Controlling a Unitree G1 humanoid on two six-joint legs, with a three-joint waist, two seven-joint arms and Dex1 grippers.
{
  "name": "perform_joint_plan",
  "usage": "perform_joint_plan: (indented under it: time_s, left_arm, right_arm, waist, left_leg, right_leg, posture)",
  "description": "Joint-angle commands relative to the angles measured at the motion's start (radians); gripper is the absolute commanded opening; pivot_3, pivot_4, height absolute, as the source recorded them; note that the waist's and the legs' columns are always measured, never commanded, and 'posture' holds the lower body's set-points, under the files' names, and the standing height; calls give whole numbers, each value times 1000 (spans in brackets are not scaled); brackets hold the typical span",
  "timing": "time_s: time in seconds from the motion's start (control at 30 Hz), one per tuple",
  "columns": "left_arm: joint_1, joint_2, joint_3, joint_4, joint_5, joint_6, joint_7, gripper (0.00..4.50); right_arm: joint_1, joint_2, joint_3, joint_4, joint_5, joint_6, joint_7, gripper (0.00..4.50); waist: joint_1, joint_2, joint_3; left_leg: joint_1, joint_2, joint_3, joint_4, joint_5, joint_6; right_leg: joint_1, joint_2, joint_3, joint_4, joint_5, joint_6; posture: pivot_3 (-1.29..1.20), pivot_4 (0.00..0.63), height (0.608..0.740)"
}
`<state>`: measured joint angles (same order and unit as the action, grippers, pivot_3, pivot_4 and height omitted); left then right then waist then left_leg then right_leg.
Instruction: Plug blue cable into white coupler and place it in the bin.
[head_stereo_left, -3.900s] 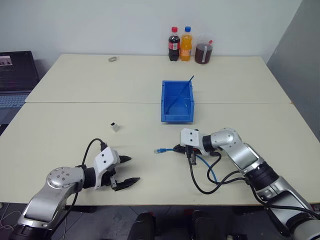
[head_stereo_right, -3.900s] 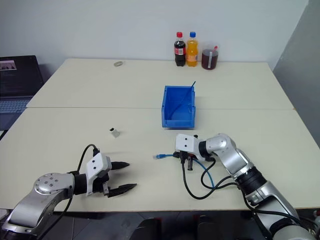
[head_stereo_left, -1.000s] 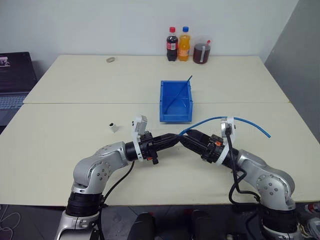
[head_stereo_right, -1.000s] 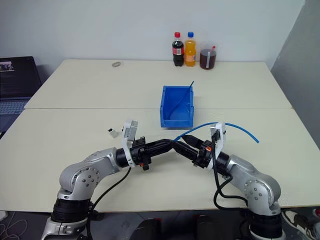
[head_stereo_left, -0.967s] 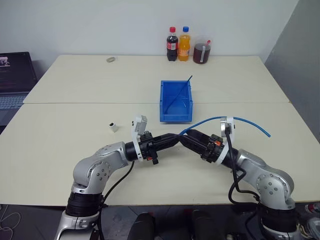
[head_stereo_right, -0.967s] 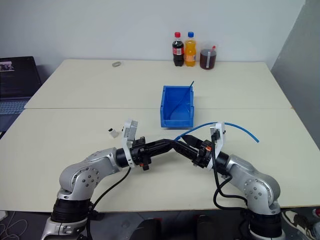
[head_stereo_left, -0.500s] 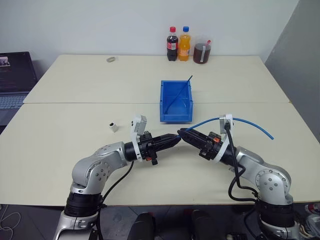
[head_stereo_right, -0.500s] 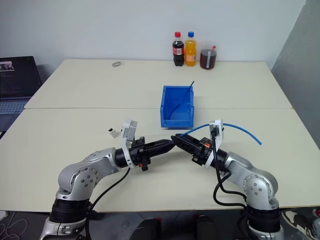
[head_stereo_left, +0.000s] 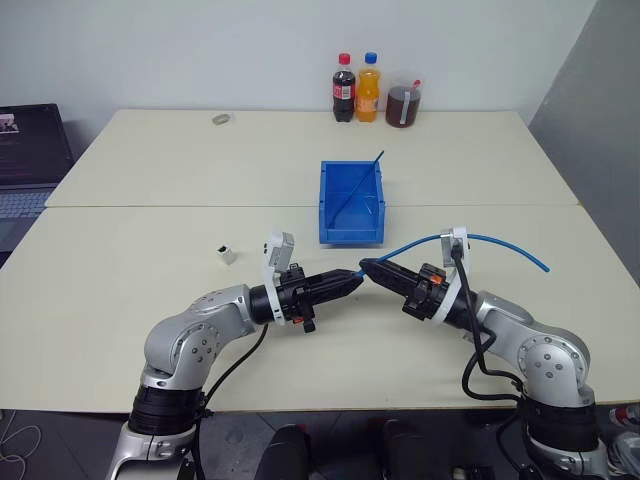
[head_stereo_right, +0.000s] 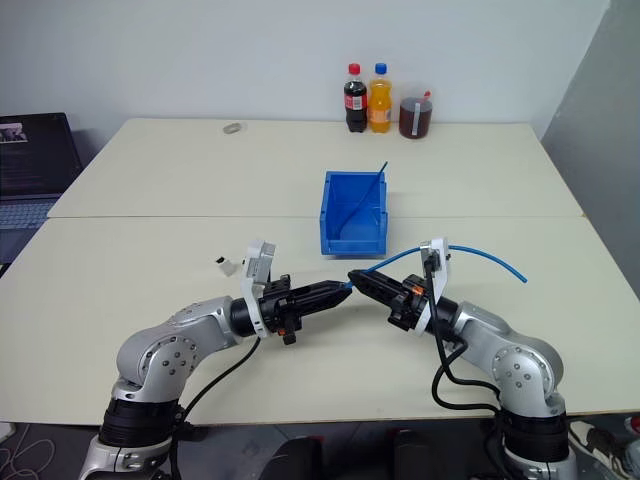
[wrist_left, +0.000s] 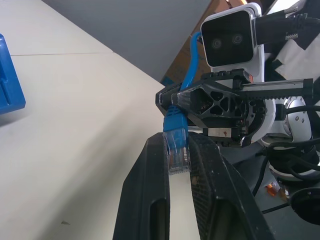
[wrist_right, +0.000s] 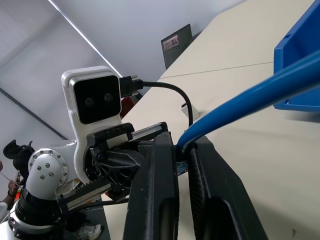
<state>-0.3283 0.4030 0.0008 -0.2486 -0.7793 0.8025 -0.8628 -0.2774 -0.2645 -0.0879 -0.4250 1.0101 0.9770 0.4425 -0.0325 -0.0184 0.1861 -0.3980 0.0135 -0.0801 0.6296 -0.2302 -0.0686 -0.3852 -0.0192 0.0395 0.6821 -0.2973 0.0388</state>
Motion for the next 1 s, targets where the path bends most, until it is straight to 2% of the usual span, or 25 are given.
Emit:
perform_joint_plan:
  time_s: [0.03,0.3,0.5,0.63,0.73,0.9,1.0]
  left_arm:
    - [9,41,-31,-18,61,-59,-25,1409]
    - [80,110,-41,-54,122,-114,-47,3210]
    - [177,124,18,-89,198,-219,35,4415]
    - [267,54,70,-75,364,-370,253,4500]
    - [306,-45,98,-86,470,-405,467,4500]
    - [322,-241,147,-106,574,-321,804,4500]
    - [275,-320,167,-62,633,-301,958,4500]
  right_arm:
    - [-11,-3,30,-38,35,-4,27,3]
    - [-8,-16,39,-29,7,-32,33,2]
    - [0,-38,38,-23,-13,-49,45,1]
    - [5,-56,44,-15,-29,-65,60,1]
    - [5,-60,49,-7,-36,-73,68,1]
    - [-6,-71,49,12,-49,-80,87,0]
    - [-16,-78,48,25,-53,-85,94,0]
  waist:
    - [-1,0,0]
    - [-1,0,0]
    - [1,0,0]
    - [1,0,0]
    - [2,0,0]
    - [5,0,0]
    - [5,-1,0]
  left_leg:
    - [0,0,0,0,0,0]
    - [0,0,0,-1,0,0]
    - [-1,0,0,-1,0,0]
    - [-1,1,0,-1,0,0]
    - [-1,0,1,-1,0,0]
    - [-1,0,0,0,0,0]
    - [-1,0,0,0,0,0]
  right_leg:
    - [0,0,0,0,0,0]
    - [-1,0,0,-1,0,0]
    - [-1,0,1,-1,0,0]
    - [-1,0,1,-1,0,0]
    - [-1,-1,1,-1,0,0]
    - [-1,-1,0,-1,0,1]
    - [-1,-1,1,-1,1,1]
  posture:
    - [0,150,740]
    - [0,150,740]
    - [0,150,740]
    - [0,150,740]
    - [0,150,740]
    - [0,150,740]
    - [0,150,740]
